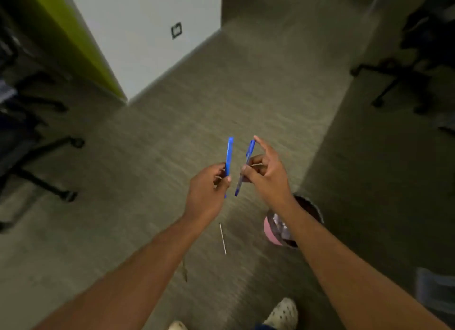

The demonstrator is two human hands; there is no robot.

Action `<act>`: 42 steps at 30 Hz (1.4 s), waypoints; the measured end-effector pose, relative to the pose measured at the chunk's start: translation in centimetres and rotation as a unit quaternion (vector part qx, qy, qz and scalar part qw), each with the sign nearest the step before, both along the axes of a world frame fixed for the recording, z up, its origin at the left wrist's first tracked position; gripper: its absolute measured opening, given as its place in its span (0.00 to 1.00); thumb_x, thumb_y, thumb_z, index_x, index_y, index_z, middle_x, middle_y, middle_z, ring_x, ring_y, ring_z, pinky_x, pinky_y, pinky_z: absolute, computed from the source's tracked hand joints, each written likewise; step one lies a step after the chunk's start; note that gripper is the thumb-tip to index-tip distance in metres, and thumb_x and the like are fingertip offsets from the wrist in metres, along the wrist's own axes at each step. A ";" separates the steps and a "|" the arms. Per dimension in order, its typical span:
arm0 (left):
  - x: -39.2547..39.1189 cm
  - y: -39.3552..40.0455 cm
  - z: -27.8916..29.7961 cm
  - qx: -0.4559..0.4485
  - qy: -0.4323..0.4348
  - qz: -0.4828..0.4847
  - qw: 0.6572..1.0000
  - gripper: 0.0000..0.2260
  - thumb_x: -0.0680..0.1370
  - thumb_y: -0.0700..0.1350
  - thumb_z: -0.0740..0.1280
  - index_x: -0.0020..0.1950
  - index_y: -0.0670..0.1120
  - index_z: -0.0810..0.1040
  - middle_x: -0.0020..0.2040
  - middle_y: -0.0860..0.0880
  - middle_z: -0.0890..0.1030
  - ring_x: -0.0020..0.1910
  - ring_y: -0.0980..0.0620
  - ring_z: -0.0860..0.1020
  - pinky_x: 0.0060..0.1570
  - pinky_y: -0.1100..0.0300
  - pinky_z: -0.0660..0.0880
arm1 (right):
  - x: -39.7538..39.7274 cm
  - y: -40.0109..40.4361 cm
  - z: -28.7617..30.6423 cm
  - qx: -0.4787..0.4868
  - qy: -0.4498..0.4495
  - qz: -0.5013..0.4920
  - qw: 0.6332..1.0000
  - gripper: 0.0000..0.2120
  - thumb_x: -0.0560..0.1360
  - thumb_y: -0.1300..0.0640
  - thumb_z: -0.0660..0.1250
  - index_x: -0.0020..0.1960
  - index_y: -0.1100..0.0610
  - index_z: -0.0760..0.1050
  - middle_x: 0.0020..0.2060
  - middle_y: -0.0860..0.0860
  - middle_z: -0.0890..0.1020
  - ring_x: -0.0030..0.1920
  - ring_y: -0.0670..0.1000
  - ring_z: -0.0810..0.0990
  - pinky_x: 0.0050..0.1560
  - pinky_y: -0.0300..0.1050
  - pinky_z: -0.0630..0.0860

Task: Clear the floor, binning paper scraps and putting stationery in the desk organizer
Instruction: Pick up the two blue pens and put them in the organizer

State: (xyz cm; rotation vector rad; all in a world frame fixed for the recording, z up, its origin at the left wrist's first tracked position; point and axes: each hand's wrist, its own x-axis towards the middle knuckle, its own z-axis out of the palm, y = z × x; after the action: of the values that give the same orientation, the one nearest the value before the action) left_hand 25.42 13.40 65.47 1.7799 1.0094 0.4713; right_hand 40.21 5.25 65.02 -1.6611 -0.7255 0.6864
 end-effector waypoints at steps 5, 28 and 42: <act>7.4 -6.4 12.8 0.018 -0.092 -0.092 0.991 0.15 0.81 0.39 0.69 0.59 0.60 0.79 0.49 0.48 0.85 0.46 0.46 0.85 0.50 0.44 0.83 | 6.5 -9.7 13.7 0.059 -0.048 -0.087 0.993 0.33 0.76 0.66 0.73 0.73 0.40 0.70 0.41 0.51 0.82 0.38 0.49 0.86 0.47 0.55 0.87; 37.2 -41.8 26.6 0.058 -0.097 -0.539 0.834 0.34 0.82 0.40 0.69 0.73 0.74 0.61 0.58 0.50 0.76 0.50 0.47 0.85 0.43 0.48 0.87 | 22.3 -50.8 23.5 0.027 -0.170 -0.407 0.897 0.19 0.82 0.51 0.69 0.68 0.43 0.65 0.44 0.49 0.85 0.42 0.52 0.88 0.47 0.46 0.87; 50.1 -51.4 17.7 0.012 -0.102 -0.550 0.829 0.19 0.81 0.47 0.71 0.64 0.67 0.71 0.48 0.58 0.84 0.48 0.58 0.84 0.46 0.58 0.85 | 26.8 -63.2 17.9 -0.055 -0.111 -0.665 0.737 0.11 0.82 0.55 0.69 0.57 0.40 0.72 0.44 0.46 0.85 0.41 0.45 0.88 0.42 0.39 0.85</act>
State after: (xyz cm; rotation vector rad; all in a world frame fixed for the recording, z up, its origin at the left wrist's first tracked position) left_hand 75.52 -37.96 83.20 1.9499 -0.2648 -0.0770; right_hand 67.05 -57.94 82.90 -1.8785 0.4649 -0.5293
